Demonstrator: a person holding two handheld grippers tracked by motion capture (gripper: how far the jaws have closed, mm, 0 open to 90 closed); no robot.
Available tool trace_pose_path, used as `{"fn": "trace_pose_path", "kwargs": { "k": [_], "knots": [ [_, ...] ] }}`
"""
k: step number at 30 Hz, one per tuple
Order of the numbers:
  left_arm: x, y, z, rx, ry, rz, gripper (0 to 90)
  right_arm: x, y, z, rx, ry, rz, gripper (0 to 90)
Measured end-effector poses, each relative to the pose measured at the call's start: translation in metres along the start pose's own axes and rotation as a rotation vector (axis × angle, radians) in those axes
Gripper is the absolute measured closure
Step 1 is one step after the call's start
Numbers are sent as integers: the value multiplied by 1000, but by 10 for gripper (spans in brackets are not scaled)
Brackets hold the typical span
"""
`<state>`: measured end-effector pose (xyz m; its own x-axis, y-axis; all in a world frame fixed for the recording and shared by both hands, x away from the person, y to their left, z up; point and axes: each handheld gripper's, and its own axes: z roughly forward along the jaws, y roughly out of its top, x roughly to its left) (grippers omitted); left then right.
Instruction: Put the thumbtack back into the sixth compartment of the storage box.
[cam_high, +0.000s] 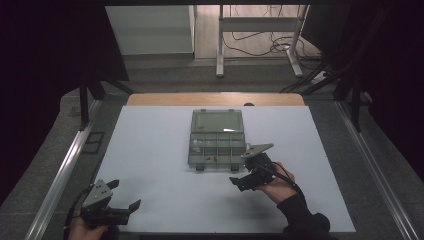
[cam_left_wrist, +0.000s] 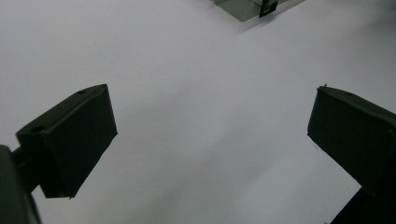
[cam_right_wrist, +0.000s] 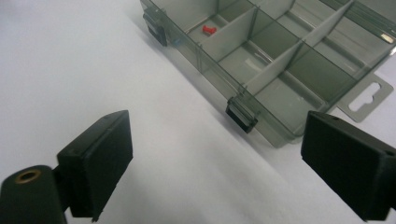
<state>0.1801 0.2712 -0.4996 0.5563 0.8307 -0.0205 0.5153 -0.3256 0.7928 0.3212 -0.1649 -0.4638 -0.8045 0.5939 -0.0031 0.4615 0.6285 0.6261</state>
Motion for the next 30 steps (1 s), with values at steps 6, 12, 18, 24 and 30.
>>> {"fn": "trace_pose_path", "kwargs": {
  "k": [6, 12, 18, 24, 30],
  "knots": [
    [0, 0, 0, 0, 0, 1, 18, -2, -7, -5, -12, -18, 9, 51],
    [0, 0, 0, 0, 1, 2, 18, -3, -13, -12, -28, -33, 19, 31],
    [0, 0, 0, 1, 1, 2, 18, -1, -19, -19, -44, -43, 22, 18],
    [0, 0, 0, 2, 2, 3, 18, -2, -25, -26, -62, -56, 30, 13],
    [0, 0, 0, 2, 2, 3, 18, -4, -32, -33, -65, -67, 42, 11]
  ]
}}
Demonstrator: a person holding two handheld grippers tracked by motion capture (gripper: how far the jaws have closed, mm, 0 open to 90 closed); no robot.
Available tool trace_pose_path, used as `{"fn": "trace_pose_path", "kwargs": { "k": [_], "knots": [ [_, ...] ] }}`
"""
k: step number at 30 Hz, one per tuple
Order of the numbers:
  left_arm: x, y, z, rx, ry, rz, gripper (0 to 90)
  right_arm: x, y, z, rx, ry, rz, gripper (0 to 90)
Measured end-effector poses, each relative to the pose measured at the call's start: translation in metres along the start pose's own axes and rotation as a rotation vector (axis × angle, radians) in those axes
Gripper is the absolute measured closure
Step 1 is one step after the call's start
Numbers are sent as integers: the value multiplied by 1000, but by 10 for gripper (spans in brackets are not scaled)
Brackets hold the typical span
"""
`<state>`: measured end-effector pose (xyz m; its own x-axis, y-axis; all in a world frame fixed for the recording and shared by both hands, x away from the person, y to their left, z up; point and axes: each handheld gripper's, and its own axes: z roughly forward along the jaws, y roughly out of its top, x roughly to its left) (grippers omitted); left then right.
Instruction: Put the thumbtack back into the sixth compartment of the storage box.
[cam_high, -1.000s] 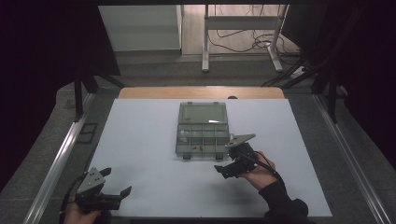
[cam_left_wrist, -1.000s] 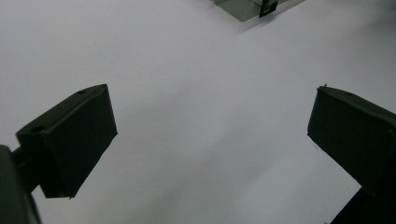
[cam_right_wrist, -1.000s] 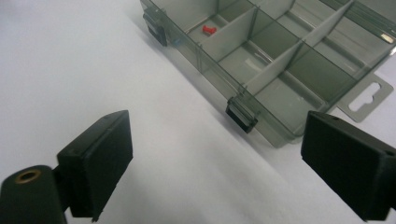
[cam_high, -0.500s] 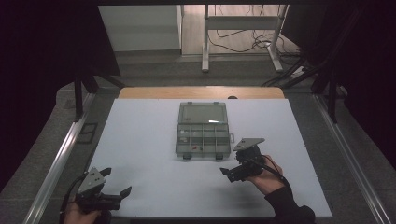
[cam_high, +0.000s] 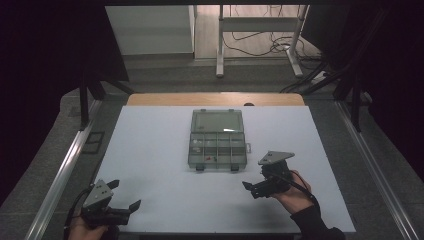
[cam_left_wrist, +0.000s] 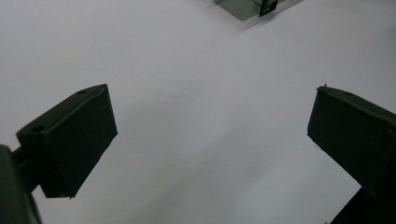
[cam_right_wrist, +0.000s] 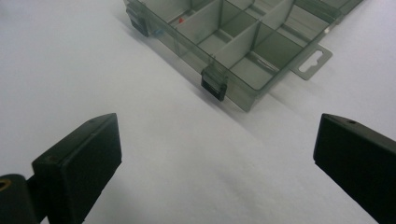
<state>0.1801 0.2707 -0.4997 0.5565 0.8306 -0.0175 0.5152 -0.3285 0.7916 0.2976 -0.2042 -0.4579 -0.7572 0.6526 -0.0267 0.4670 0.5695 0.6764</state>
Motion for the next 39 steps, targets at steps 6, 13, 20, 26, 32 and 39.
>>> {"fn": "trace_pose_path", "kwargs": {
  "k": [6, 13, 20, 26, 32, 39],
  "knots": [
    [0, 0, 0, 0, 0, 0, 18, -1, -6, -5, 1, -11, 8, 6],
    [0, 0, 0, 1, 0, 0, 18, -3, -14, -9, -6, -30, 16, 0],
    [0, 0, 0, 1, 0, 0, 18, -7, -21, -15, -14, -42, 33, 0],
    [0, 0, 0, 3, 0, 1, 19, -10, -26, -19, -22, -45, 56, 0],
    [0, 0, 0, 3, 0, 1, 20, -12, -31, -23, -30, -51, 67, 0],
    [0, 0, 0, 4, 1, 1, 20, -16, -39, -28, -42, -63, 89, 0]
  ]
}}
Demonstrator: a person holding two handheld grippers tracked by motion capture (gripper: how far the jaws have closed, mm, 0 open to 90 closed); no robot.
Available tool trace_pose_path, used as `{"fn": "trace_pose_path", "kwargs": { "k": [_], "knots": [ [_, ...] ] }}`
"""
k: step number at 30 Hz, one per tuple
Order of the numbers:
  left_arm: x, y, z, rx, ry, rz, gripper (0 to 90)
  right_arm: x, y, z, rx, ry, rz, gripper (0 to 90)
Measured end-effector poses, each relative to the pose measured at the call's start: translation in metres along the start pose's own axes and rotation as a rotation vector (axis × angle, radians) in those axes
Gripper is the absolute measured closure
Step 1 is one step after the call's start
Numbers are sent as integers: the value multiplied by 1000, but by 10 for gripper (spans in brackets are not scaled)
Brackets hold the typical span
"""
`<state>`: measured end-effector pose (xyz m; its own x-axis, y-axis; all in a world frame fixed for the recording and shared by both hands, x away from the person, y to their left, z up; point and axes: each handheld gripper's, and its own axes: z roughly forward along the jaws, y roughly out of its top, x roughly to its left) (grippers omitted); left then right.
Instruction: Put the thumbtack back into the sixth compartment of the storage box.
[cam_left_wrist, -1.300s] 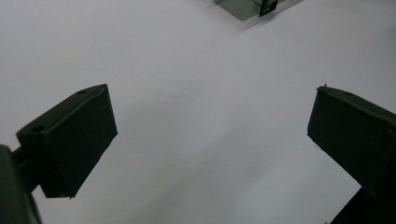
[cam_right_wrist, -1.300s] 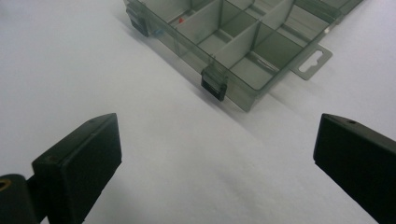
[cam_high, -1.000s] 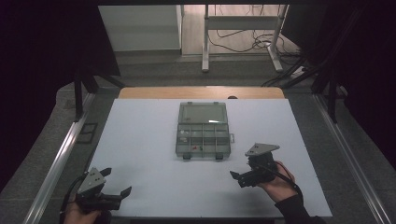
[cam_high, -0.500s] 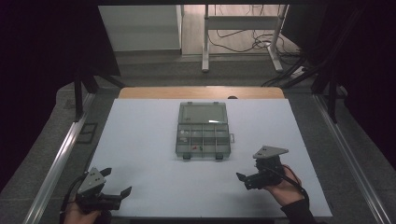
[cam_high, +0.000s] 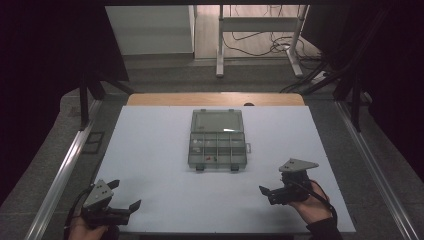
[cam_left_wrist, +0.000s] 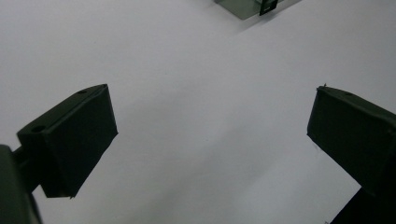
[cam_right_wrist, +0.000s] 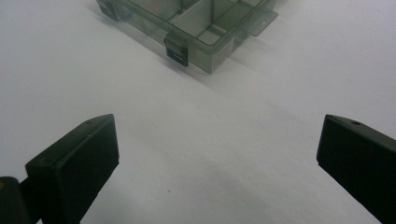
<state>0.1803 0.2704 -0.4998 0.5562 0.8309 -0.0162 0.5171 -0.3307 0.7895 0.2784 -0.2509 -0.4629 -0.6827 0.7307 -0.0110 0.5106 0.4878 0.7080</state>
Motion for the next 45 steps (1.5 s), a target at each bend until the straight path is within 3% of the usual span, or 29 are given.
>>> {"fn": "trace_pose_path", "kwargs": {
  "k": [45],
  "knots": [
    [0, 0, 1, 2, 1, 0, 19, -18, -48, -36, -14, -131, 96, 0]
  ]
}}
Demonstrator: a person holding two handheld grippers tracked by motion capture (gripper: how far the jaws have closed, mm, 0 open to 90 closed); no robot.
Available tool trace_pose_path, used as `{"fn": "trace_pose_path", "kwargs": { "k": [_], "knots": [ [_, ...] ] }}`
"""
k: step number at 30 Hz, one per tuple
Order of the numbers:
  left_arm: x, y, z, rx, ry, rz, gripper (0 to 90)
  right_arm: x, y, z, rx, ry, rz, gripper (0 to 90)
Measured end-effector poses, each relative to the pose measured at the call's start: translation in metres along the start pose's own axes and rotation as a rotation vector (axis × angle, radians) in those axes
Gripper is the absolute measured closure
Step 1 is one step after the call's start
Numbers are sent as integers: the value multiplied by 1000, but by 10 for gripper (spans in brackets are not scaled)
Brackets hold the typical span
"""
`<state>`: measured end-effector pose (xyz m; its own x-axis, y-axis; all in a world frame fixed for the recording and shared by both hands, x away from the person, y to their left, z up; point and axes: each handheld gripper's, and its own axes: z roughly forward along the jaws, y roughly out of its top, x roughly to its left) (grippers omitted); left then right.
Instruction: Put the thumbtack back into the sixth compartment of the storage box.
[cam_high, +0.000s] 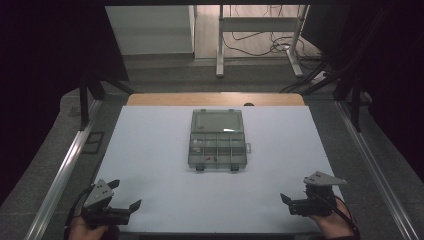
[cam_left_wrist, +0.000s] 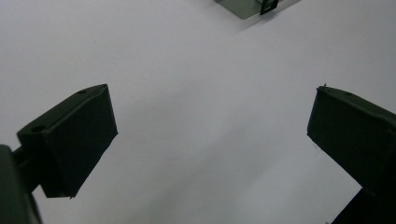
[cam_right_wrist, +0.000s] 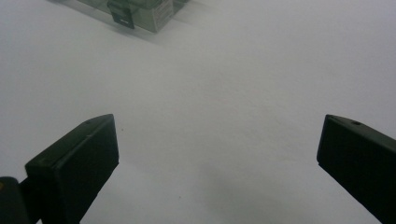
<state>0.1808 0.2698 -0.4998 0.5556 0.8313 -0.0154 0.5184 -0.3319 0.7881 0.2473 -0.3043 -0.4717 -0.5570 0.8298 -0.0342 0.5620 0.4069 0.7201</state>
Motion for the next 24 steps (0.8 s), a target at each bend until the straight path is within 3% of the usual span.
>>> {"fn": "trace_pose_path", "kwargs": {
  "k": [24],
  "knots": [
    [0, 1, 1, 4, 1, -2, 19, -10, -21, -8, 31, -58, 33, 0]
  ]
}}
